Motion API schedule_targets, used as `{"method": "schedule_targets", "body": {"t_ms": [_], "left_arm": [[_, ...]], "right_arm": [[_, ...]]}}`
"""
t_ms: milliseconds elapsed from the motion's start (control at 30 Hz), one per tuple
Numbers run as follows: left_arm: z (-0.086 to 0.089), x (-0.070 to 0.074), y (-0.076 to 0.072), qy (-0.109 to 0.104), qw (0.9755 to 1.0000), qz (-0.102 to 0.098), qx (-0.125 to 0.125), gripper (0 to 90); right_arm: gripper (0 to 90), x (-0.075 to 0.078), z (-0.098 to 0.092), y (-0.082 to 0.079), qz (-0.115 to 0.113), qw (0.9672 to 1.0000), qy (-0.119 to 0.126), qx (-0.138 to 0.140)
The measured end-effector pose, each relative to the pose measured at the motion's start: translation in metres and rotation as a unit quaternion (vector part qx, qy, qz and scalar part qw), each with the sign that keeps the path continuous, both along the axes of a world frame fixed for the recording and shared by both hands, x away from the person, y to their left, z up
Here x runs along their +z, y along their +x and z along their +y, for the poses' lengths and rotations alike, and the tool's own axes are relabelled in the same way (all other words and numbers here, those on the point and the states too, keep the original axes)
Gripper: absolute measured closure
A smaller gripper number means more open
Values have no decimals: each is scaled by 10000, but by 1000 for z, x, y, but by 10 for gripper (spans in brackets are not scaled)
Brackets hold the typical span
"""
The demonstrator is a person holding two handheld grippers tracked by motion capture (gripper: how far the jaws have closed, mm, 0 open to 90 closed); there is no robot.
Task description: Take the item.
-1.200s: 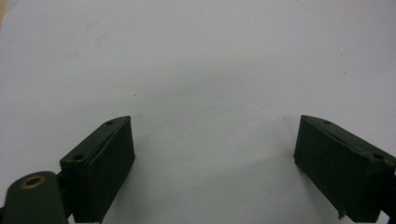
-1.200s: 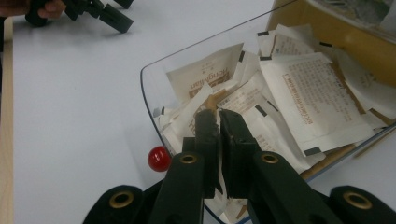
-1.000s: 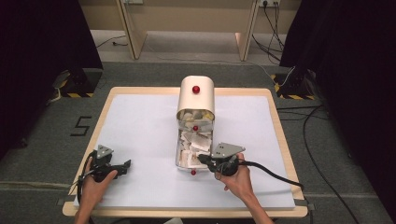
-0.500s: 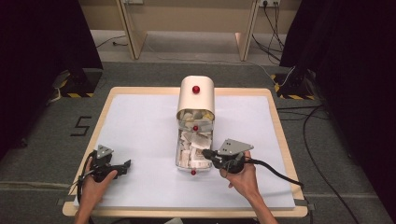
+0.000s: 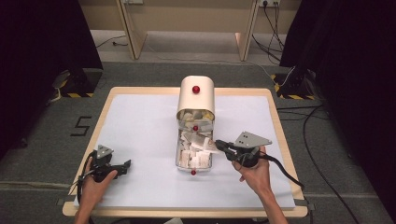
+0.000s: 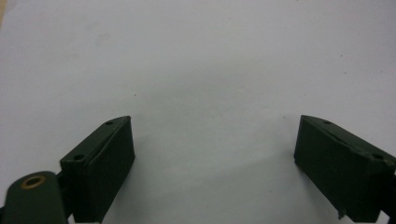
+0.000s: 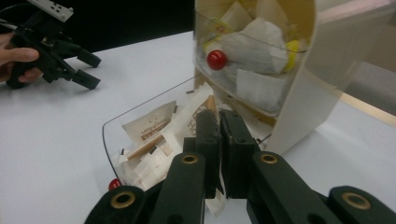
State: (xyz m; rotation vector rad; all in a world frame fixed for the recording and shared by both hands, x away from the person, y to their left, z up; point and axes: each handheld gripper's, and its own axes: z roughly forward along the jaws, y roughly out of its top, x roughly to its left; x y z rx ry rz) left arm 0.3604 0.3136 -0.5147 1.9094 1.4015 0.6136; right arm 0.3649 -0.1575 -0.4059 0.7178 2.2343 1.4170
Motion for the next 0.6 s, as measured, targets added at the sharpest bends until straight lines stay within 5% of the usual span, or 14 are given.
{"method": "schedule_targets", "body": {"t_ms": [600], "left_arm": [[0,0,0,0,10000,1,-2,113]], "right_arm": [[870,-3,-25,10,88,9993,73,-358]]}}
